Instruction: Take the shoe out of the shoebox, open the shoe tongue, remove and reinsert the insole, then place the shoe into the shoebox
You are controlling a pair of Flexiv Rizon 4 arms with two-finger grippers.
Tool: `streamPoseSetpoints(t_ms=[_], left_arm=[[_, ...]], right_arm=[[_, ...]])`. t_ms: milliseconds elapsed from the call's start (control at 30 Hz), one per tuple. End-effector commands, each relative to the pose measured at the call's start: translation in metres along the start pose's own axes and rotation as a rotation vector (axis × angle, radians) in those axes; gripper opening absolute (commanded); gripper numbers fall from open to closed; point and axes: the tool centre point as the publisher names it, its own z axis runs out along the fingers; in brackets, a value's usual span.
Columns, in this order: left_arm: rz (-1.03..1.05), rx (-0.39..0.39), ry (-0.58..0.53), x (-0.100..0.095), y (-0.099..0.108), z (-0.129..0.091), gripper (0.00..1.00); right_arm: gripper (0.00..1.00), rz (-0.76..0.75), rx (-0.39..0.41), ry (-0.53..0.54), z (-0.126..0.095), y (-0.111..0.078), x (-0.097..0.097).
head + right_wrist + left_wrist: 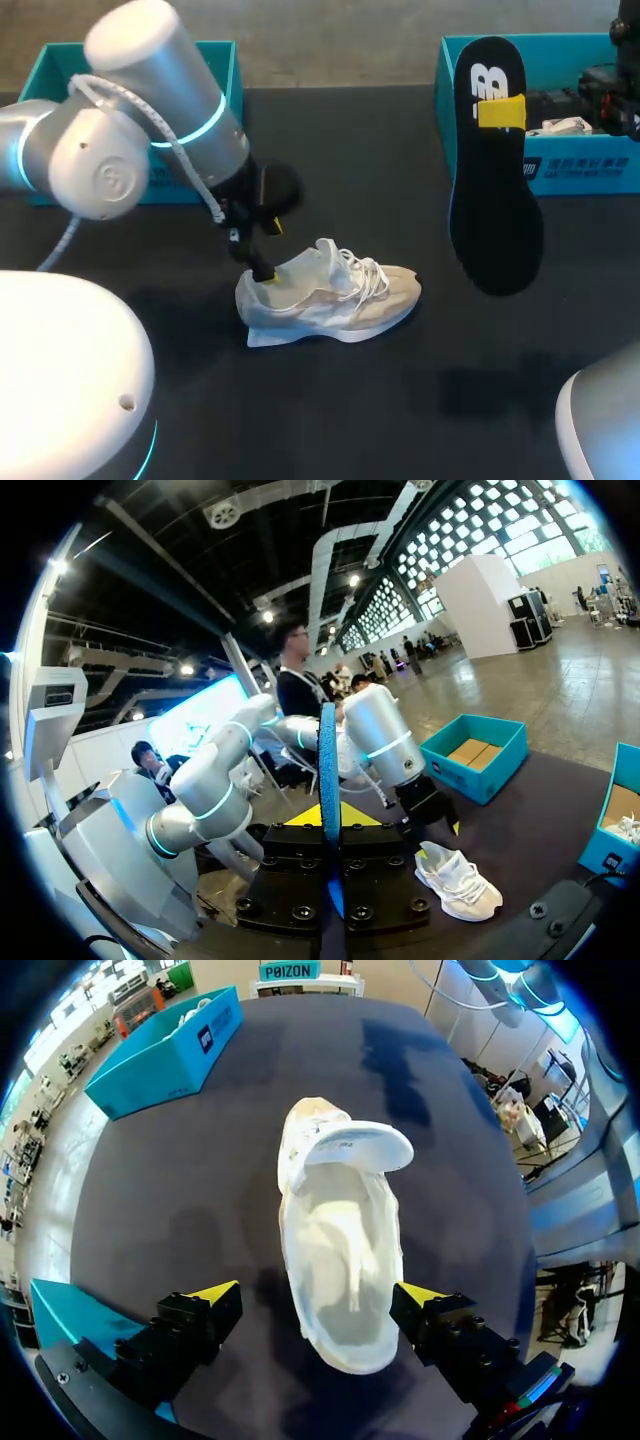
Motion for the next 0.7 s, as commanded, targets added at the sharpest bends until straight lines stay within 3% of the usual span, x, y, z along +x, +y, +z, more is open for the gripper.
streamPoseSetpoints(t_ms=[33,567,700], left_arm=[[-0.001,-0.021,0.007,-0.008,-0.01,0.015,1.0],[-0.016,-0.057,-0.022,-0.025,-0.021,0.053,1.0],[-0.032,-0.064,-0.033,-0.029,-0.018,0.061,0.94]], right_arm=[[0.0,0.002,0.006,0.002,0.002,0.003,-0.002],[0.0,0.002,0.006,0.002,0.002,0.003,-0.002],[0.0,0.002,0.006,0.002,0.002,0.003,-0.002]])
